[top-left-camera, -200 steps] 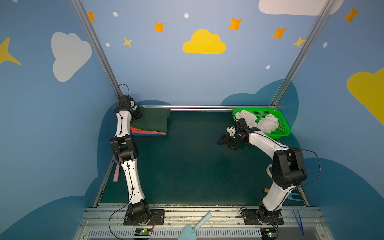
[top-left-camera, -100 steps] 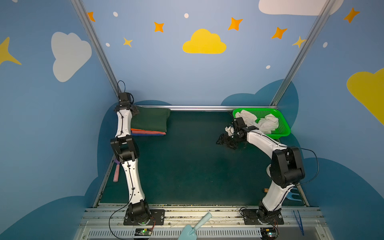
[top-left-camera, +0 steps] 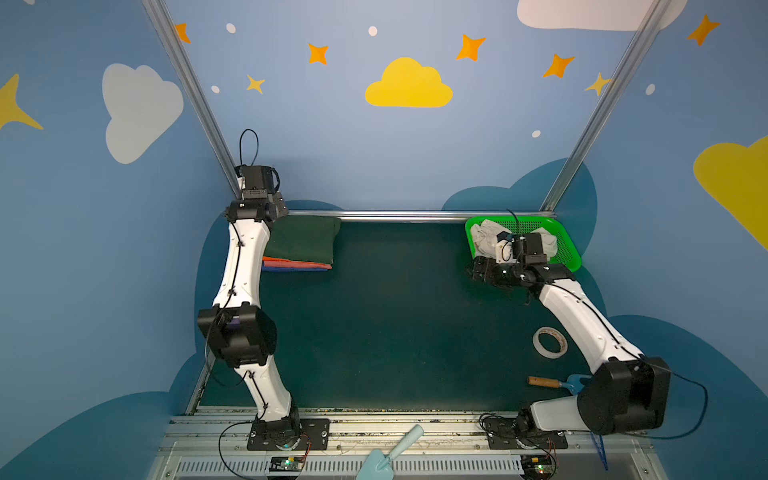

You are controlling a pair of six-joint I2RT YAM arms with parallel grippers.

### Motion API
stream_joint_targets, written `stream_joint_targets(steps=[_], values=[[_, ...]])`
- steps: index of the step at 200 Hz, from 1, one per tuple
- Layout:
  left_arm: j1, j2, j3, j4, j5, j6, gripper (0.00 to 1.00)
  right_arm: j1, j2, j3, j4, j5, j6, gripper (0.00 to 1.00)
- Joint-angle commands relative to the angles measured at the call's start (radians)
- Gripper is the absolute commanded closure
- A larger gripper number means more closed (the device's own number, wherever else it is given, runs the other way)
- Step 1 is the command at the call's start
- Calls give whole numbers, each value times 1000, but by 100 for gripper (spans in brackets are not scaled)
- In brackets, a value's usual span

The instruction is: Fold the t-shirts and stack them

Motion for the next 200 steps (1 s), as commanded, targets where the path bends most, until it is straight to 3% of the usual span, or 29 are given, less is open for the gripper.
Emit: stream_joint_targets(steps=[1, 34, 63, 86, 115, 154, 178, 200], values=[[2, -161, -283, 236, 187, 5, 0, -34, -81, -90, 72, 136, -51, 8], [-47, -413, -703, 545, 195, -33, 0, -80, -212, -277, 243, 287, -84, 3], [-80, -518, -963, 717, 126, -2, 0, -104, -263, -436, 416, 376, -121, 3], [-93, -529, -1086, 757, 49, 19, 0, -109, -288, -596, 627, 413, -177, 3], [-94, -509, -1250, 942, 94, 44, 0, -114, -283, -765, 950, 447, -227, 3], [-95, -442, -1367, 1144, 193, 80, 0, -120, -186, -777, 1030, 418, -255, 3], [-98, -420, -1370, 1119, 187, 115, 0, -120, -114, -792, 1110, 383, -241, 3], [-99, -387, -1436, 1230, 197, 121, 0, -118, -76, -807, 1166, 370, -240, 3]])
